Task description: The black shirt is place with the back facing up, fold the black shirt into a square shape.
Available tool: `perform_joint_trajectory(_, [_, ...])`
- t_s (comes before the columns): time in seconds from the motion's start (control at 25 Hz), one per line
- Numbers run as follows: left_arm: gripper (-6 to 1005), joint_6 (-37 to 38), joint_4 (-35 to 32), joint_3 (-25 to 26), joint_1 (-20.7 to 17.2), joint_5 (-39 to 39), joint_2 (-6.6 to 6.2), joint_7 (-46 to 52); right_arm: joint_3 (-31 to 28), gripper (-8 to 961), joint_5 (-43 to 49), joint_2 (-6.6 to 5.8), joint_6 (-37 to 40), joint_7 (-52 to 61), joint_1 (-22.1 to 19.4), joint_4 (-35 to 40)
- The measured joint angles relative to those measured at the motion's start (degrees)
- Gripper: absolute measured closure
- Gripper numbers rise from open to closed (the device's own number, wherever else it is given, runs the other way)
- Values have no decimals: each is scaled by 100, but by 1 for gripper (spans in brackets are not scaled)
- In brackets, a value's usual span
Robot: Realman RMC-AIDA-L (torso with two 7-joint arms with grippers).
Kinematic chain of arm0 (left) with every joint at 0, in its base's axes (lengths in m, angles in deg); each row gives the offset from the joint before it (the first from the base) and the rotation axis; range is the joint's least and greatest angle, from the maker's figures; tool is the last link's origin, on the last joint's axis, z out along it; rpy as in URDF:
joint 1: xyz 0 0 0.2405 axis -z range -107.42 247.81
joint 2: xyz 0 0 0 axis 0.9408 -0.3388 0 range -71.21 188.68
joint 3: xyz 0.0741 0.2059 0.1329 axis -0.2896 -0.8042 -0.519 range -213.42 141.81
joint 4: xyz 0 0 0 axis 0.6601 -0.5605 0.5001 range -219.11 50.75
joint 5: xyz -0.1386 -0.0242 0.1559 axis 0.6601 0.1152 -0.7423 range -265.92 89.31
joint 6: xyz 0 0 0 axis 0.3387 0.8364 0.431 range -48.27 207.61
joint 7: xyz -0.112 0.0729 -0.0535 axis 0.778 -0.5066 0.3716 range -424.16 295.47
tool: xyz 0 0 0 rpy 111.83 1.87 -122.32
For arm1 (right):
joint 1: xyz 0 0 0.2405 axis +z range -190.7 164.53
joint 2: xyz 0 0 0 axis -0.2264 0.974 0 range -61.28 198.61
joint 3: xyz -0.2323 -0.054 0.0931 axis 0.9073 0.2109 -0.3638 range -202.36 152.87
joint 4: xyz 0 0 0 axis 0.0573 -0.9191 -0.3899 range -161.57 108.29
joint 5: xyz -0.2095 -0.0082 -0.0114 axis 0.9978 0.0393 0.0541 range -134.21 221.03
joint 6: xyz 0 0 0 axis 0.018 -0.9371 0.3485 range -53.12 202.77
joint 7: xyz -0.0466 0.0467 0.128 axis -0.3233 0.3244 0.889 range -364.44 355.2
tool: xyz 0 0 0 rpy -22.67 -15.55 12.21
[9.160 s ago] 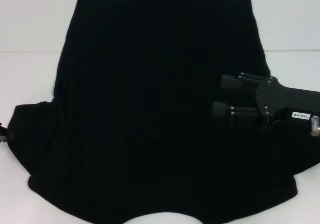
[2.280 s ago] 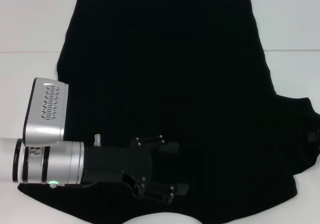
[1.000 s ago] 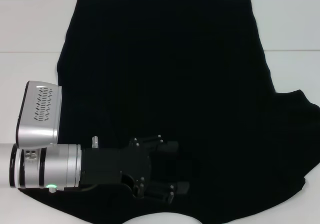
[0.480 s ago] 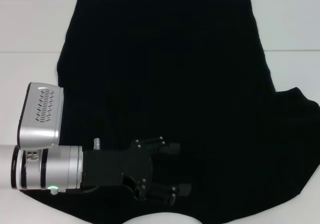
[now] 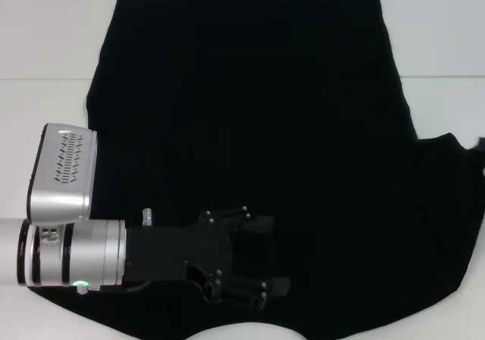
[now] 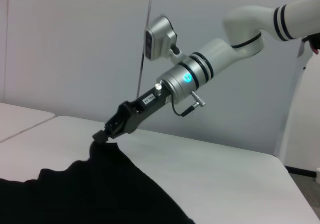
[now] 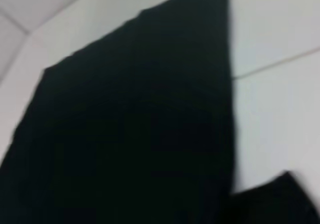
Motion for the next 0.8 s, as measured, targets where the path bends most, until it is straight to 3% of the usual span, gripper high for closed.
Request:
perform_joint_trajectory(0.32, [51, 0, -16, 9, -8, 2, 0, 0, 117, 947, -55, 85, 721, -375, 350, 14])
perform_joint_trajectory(0.8, [50, -17, 5, 10, -12, 65, 0, 0, 1091, 941, -48, 229, 935, -216, 809, -9])
